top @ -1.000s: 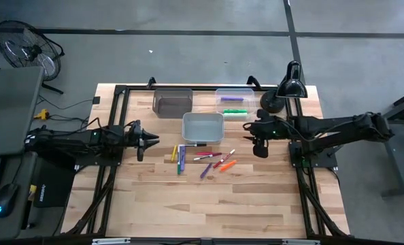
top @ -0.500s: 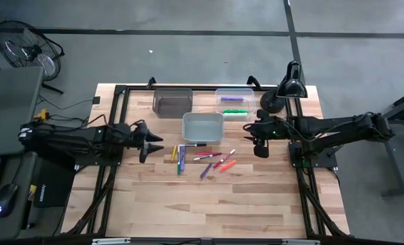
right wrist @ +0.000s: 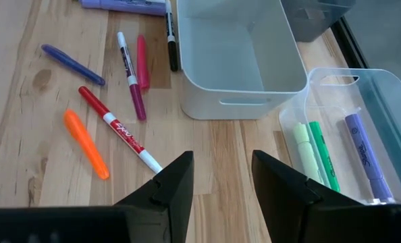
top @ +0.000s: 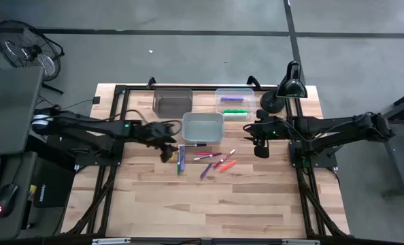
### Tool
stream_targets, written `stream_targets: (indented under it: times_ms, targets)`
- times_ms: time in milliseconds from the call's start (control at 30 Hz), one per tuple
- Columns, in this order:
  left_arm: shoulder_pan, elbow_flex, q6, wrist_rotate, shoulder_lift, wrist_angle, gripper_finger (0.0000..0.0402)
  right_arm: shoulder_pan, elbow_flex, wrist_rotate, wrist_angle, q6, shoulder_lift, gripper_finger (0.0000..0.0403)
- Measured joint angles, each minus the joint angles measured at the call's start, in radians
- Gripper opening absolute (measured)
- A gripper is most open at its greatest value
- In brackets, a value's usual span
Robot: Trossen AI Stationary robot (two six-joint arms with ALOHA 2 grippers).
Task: Pick & Place Markers
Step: Put the purple highlighter into the transparent bin
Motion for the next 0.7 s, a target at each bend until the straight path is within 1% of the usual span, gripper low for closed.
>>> stream_targets:
  times_ms: [67,133,233,400,533,700]
  targets:
    - [0.0,0.072,-0.14,0.0,0.08,-0.047,0.0195,0.0,0.0,0.0,0.0,0.001,0.0,0.0139]
    - [0.0,0.14,-0.241,0.025,0.161,-0.081,0.0195,0.0,0.0,0.0,0.0,0.001,0.0,0.0139]
    - [0.0,0.23,-0.321,0.067,0.264,-0.149,0.0195,0.0,0.0,0.0,0.002,0.006,0.0,0.0139]
    - [0.0,0.336,-0.424,0.066,0.41,-0.28,0.0195,0.0,0.0,0.0,0.005,0.021,0.0,0.0139]
    - [0.0,0.386,-0.515,0.067,0.471,-0.355,0.0195,0.0,0.0,-0.001,0.005,0.057,0.0,0.0139]
    - [0.0,0.41,-0.654,0.068,0.493,-0.415,0.0195,0.0,0.0,-0.027,0.007,0.096,0.0,0.0139]
